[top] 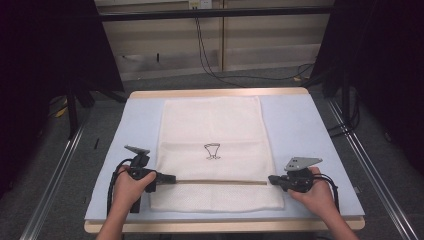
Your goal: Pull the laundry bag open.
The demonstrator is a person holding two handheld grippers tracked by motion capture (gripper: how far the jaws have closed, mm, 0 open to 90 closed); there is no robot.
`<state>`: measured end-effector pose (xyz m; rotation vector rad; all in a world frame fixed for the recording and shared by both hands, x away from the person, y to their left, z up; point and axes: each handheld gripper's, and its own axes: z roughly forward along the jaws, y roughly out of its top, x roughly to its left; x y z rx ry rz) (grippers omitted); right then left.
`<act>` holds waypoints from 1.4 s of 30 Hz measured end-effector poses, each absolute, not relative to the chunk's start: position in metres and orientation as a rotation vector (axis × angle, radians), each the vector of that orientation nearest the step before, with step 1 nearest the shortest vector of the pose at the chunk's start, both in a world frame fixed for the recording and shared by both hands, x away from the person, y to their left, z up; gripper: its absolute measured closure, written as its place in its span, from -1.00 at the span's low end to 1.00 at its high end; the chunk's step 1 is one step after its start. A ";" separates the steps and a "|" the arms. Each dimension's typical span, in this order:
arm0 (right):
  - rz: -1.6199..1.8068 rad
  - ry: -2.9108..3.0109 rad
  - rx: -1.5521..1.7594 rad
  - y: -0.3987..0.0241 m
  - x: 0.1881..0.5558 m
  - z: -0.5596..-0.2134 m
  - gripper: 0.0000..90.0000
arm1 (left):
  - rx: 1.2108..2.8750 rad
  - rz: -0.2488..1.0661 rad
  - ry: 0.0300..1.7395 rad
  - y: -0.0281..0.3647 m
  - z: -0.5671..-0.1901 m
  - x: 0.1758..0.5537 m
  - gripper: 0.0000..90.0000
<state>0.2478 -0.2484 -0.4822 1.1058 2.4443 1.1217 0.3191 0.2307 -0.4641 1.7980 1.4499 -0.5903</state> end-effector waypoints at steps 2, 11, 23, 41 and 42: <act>1.121 2.444 1.106 -0.248 0.248 -0.482 1.00 | 1.790 -0.586 1.453 0.235 -0.464 0.318 0.94; 1.121 2.442 1.110 -0.248 0.248 -0.482 1.00 | 1.777 -0.605 1.454 0.257 -0.464 0.319 0.94; 1.123 2.443 1.109 -0.248 0.248 -0.482 1.00 | 1.715 -0.560 1.535 0.306 -0.468 0.312 0.94; 1.203 2.286 1.150 -0.264 0.249 -0.470 0.19 | 1.680 -0.026 1.502 0.317 -0.458 0.310 0.02; 1.198 2.259 1.145 -0.269 0.249 -0.468 0.15 | 1.694 0.032 1.493 0.315 -0.458 0.311 -0.06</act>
